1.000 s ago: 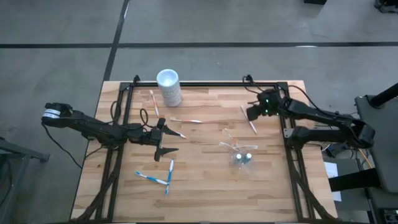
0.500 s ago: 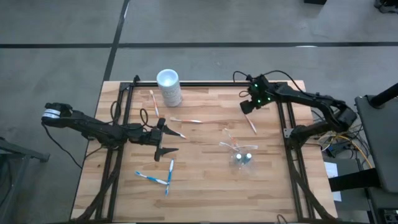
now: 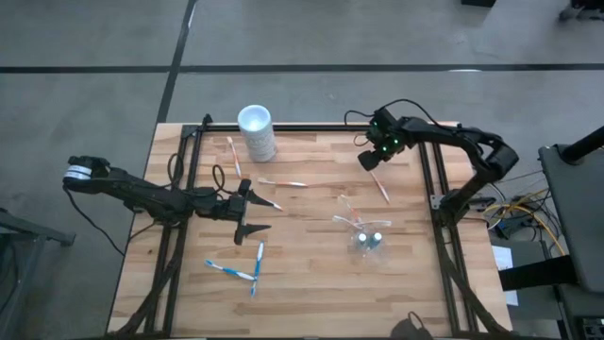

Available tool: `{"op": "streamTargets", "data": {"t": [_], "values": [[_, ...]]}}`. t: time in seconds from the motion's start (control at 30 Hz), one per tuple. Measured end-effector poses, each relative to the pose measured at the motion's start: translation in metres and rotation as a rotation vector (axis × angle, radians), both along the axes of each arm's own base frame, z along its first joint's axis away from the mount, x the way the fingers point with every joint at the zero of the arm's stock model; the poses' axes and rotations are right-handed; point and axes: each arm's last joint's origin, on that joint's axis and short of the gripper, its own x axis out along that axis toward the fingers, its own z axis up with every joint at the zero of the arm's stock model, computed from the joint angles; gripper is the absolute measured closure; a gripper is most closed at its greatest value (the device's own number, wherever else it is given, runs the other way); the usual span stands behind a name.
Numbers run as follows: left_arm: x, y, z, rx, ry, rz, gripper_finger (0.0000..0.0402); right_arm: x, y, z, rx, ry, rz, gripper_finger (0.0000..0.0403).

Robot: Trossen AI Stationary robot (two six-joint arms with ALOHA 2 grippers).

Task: Pick & Place toothbrushing station
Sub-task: Put the orange toothbrush into the top section of the transparent organizer

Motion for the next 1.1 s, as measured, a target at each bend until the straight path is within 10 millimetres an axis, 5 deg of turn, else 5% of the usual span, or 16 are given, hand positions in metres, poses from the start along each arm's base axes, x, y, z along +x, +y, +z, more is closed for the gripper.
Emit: {"op": "streamTargets", "data": {"t": [0.67, 1.1], "values": [[0.000, 0.000, 0.000, 0.000, 0.000, 0.000, 0.0083, 0.008, -0.018, -0.023, 0.016, 0.034, 0.027, 0.0233], [0.000, 0.000, 0.000, 0.000, 0.000, 0.000, 0.0083, 0.008, -0.020, -0.023, -0.010, 0.043, 0.020, 0.0294]]}}
